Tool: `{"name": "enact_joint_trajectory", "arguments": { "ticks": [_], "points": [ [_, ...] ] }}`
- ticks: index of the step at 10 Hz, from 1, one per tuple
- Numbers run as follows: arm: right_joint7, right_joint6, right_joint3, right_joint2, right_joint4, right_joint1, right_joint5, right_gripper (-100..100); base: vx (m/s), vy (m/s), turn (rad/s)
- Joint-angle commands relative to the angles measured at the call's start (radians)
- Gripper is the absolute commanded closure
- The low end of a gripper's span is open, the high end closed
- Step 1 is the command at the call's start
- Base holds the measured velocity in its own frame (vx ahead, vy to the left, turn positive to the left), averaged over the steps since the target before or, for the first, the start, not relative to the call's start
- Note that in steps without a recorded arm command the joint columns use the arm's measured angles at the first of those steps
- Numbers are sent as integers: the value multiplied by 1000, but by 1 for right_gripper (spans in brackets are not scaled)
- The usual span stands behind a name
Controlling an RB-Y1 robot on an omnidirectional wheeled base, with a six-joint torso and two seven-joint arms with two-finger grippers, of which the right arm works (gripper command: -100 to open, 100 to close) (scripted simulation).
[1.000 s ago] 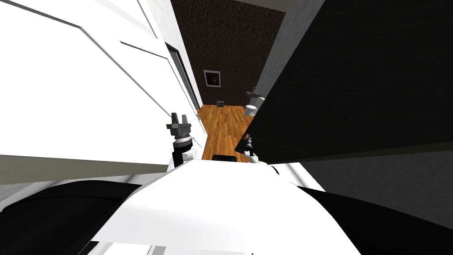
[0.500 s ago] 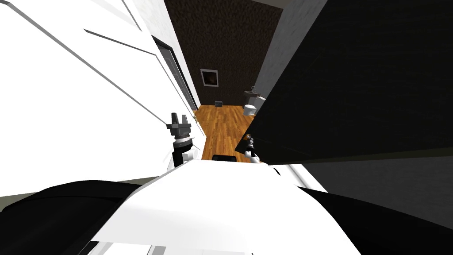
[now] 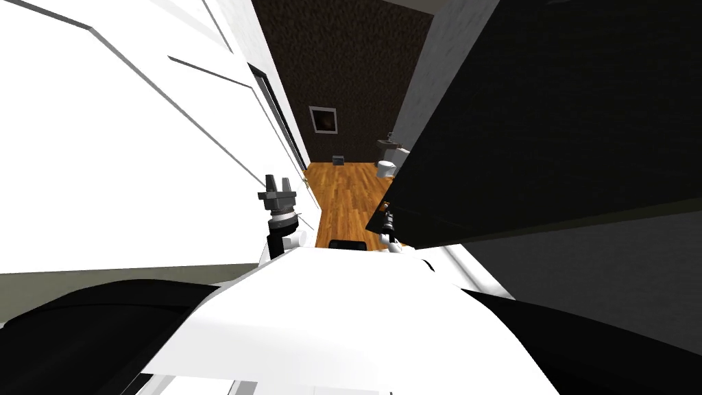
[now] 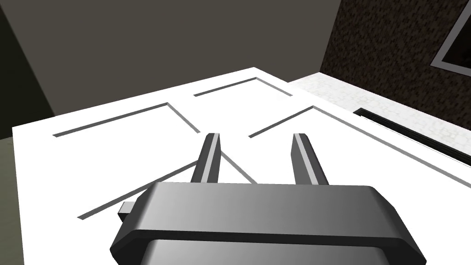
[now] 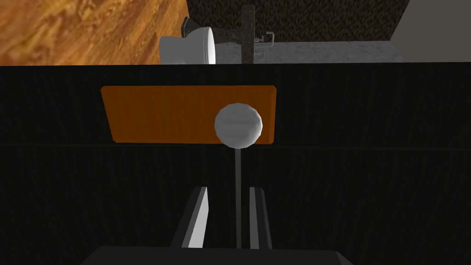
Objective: Push the door open
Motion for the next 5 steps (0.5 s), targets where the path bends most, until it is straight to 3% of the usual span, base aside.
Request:
{"name": "enact_joint_trajectory", "arguments": {
  "ticks": [1,3,5],
  "points": [
    [2,0,0,2,2,-4,0,-100,-196,146,-52],
    [3,0,0,2,2,-4,1,-100,-152,130,-31],
    [5,-6,-3,3,3,-1,-1,-100,135,-23,23]
  ]
}}
